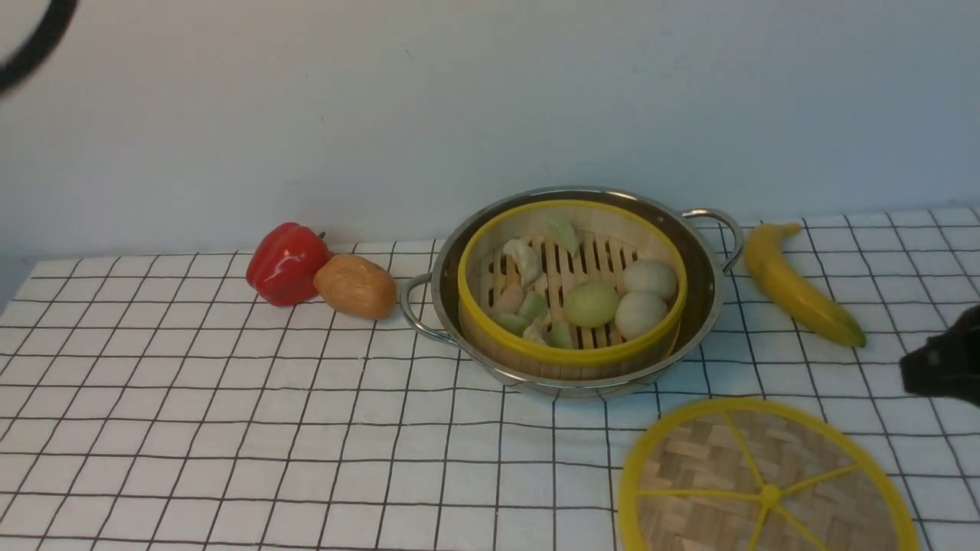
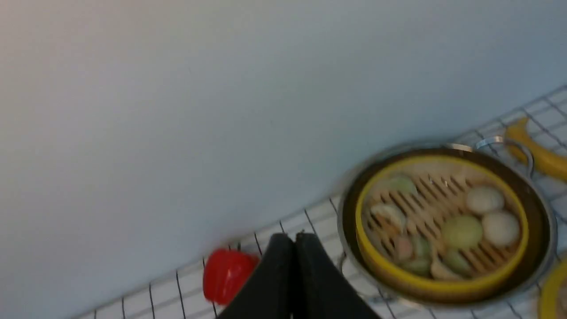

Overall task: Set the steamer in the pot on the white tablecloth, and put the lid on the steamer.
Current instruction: 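Move the gripper down to the bamboo steamer lid and grasp its center knob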

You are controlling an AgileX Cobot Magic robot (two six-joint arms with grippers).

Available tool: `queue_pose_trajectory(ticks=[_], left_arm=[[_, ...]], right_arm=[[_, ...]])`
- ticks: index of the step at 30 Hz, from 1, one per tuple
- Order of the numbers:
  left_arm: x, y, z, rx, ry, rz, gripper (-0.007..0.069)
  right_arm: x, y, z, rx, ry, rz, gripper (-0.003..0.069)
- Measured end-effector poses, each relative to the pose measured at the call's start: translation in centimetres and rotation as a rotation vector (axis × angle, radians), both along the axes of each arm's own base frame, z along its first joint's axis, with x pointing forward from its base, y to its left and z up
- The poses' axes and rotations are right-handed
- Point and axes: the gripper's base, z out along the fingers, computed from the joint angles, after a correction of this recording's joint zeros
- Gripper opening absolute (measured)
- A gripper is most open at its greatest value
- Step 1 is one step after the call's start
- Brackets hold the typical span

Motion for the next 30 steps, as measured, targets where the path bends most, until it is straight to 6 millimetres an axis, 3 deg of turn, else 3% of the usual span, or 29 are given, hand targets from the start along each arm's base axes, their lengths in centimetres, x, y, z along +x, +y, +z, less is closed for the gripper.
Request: queue_pose_trajectory(ticks=[1, 5, 7, 9, 10, 15, 20, 30], left_arm=[[-0.2, 0.1, -0.2, 0.0, -0.001, -0.001, -0.0023], [-6.1, 2.0, -4.5, -0.06, -0.192, -0.019, -0.0023], [-7.5, 2.4, -5.8, -0.084, -0.24, -0.021, -0.0023], [-10.0, 3.2, -9.1, -0.169, -0.342, -0.016, -0.0023], [-10.1, 3.2, -9.3, -0.174, -0.344, -0.015, -0.0023], [-11.3, 3.5, -14.9, -0.227, -0.254, 0.013, -0.0023], [-11.3, 3.1, -17.7, -0.31, -0.148, 0.021, -0.0023], [-11.5, 2.2, -18.4, -0.279, -0.129, -0.103, -0.0022]], right_arm=[[0.1, 0.1, -0.2, -0.001, 0.007, 0.005, 0.0242], [1.6, 2.6, -3.4, -0.036, 0.136, 0.13, 0.0242], [1.7, 3.4, -4.0, -0.055, 0.155, 0.165, 0.0242], [1.8, 4.8, -5.2, -0.098, 0.194, 0.207, 0.0242], [1.8, 4.9, -5.3, -0.101, 0.199, 0.209, 0.0242], [2.0, 6.1, -6.3, -0.155, 0.2, 0.233, 0.0242], [2.8, 6.4, -6.7, -0.157, 0.165, 0.221, 0.0242], [3.8, 6.7, -9.1, -0.177, 0.216, 0.203, 0.0242]])
